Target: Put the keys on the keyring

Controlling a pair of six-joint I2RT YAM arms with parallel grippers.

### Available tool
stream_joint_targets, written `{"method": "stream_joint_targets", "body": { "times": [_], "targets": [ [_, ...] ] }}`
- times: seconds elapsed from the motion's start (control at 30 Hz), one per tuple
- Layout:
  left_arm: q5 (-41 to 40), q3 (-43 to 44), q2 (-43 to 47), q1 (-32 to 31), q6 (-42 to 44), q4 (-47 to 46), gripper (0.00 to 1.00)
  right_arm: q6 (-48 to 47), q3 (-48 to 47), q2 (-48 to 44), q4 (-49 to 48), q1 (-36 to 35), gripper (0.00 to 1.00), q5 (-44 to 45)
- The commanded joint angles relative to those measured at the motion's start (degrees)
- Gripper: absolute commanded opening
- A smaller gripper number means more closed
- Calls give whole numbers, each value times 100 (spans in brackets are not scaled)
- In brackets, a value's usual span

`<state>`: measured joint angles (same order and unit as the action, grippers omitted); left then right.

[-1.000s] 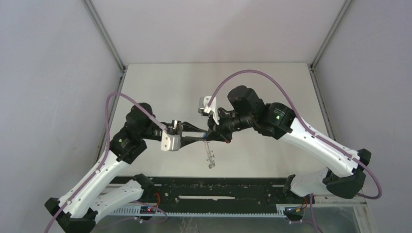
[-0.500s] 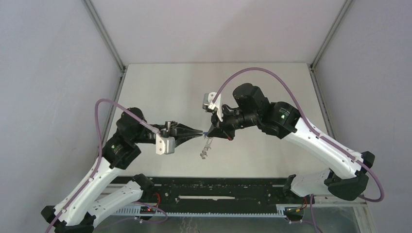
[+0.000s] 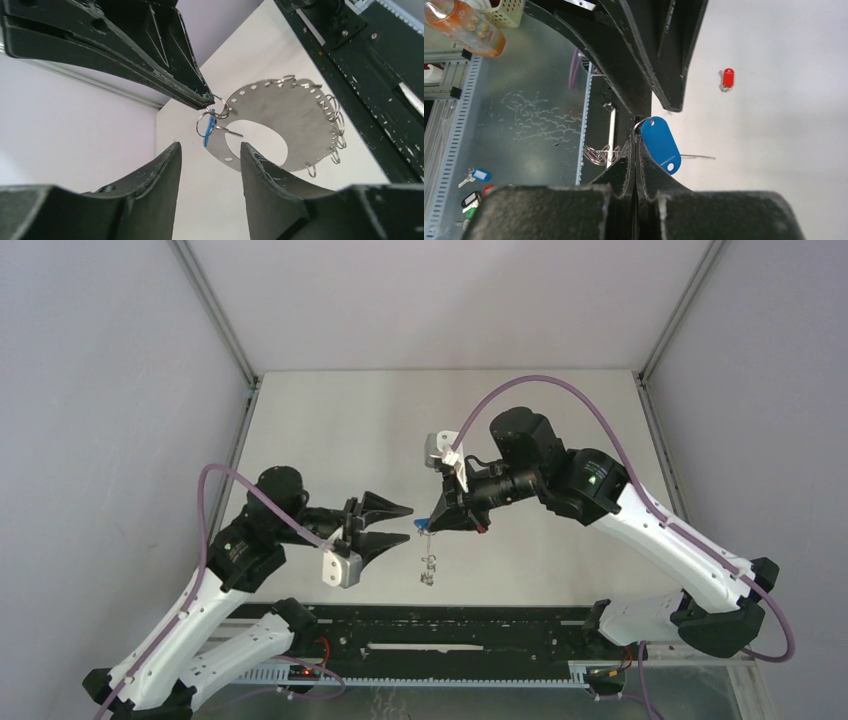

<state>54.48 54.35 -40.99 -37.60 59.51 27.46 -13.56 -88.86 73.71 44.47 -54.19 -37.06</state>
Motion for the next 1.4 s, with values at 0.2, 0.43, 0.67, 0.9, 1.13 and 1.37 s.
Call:
{"method": "stream_joint_targets", "body": {
  "times": [0.2, 0.43, 0.67, 0.9, 1.13, 1.37],
  "targets": [
    [209, 209, -65, -102, 1085, 507, 40, -125, -253, 230, 167, -100, 0, -389],
    [320, 270, -58, -244, 910, 550, 35, -103, -291, 317, 136, -131, 0, -341],
    [221, 249, -93, -325, 1142, 735, 28, -128, -339, 363, 182, -177, 0, -289],
    [0, 139, -18, -403, 1636, 796, 9, -53, -276, 303, 98, -147, 0, -145],
    [-546, -242, 243, -616, 1936, 236, 0, 198, -54, 163, -288, -103, 0, -14],
    [-829, -530, 427, -793, 2156, 109, 0, 760, 563, -285, -1266, 102, 0, 141]
  ]
}}
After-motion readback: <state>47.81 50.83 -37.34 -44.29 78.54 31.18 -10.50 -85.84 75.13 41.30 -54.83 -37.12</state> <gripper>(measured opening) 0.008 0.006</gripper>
